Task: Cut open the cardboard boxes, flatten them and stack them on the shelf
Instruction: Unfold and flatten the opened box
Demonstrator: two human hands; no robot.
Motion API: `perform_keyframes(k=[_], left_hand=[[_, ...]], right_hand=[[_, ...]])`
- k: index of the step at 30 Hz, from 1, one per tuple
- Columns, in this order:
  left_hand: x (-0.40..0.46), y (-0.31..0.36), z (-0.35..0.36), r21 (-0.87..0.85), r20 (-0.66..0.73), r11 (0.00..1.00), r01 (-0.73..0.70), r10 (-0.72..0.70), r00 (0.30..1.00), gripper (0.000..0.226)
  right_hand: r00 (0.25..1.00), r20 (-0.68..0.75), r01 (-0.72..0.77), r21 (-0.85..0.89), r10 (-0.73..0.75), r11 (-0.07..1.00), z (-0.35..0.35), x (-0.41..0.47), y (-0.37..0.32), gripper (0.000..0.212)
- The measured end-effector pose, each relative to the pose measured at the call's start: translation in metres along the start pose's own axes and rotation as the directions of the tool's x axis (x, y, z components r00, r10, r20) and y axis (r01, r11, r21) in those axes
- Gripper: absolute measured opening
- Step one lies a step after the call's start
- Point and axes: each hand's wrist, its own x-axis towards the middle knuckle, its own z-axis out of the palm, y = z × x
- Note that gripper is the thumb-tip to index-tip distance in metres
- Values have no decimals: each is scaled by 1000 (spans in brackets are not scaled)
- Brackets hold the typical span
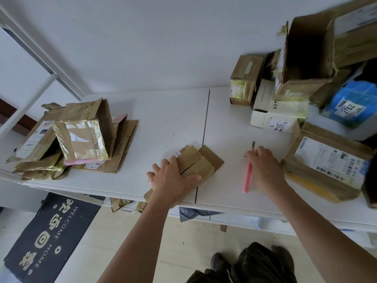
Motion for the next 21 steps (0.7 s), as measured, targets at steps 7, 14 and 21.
perform_keyframes(k=[7, 14, 21], left_hand=[[5, -23, -15, -220, 20, 975, 37, -33, 999, 30], [-6, -30, -14, -445, 29, 895, 17, -4, 1000, 20], [-15, -20, -33, -781, -175, 620, -77, -99, 980, 41]], right_hand=[[984, -161, 152, 531, -77, 834, 7, -22, -43, 42], [984, 156, -87, 841, -85, 533, 26, -32, -98, 75], [967, -237, 248, 807, -92, 537, -32, -1, -109, 66]])
